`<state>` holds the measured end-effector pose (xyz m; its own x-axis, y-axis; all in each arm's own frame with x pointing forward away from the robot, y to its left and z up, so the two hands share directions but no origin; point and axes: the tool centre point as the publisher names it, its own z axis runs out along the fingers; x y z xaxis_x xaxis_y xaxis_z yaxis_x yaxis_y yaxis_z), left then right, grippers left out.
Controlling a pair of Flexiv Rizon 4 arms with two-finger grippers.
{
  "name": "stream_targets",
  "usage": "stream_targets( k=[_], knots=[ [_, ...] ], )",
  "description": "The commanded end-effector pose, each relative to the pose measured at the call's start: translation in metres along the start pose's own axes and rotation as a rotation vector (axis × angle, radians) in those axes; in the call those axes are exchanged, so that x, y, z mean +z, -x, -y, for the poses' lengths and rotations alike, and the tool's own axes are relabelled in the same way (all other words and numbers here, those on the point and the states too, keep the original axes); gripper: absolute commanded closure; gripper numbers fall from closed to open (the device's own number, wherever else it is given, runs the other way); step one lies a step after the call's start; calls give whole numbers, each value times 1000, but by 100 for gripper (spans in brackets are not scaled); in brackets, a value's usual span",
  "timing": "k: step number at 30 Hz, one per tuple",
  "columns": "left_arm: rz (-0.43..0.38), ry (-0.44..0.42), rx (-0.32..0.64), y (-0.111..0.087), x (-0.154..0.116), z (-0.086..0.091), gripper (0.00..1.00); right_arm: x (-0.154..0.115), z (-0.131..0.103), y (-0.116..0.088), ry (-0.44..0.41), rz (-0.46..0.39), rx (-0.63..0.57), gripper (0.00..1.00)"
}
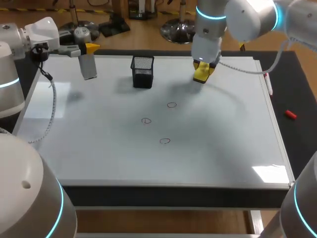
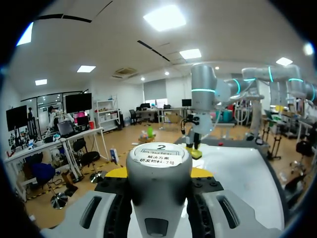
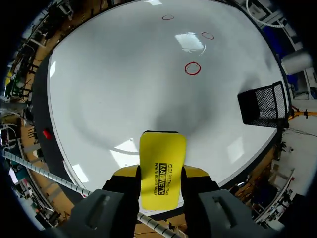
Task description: Pick up the inspection probe, press it on each red-marked spot on the whiteboard one by one, put down the probe, pick up the eraser, and wipe off all the red marks.
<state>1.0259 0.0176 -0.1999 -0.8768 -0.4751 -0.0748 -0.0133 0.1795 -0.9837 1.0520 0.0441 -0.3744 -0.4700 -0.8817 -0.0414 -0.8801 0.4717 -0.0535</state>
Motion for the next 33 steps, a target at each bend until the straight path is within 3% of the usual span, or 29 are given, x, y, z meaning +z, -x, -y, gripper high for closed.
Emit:
stream_targets(
  k=[1, 19, 26, 33],
  knots=[
    [1, -2, 2, 0, 0, 0, 100, -13, -3, -27, -16, -13, 55, 100],
    [1, -2, 2, 0, 0, 0, 100, -7, -21, -122, 1, -46, 332, 100],
    [1, -2, 2, 0, 0, 0, 100, -4, -30, -141, 6, -54, 379, 100],
    [1, -2, 2, 0, 0, 0, 100, 1, -32, -146, 26, -41, 399, 100]
  ],
)
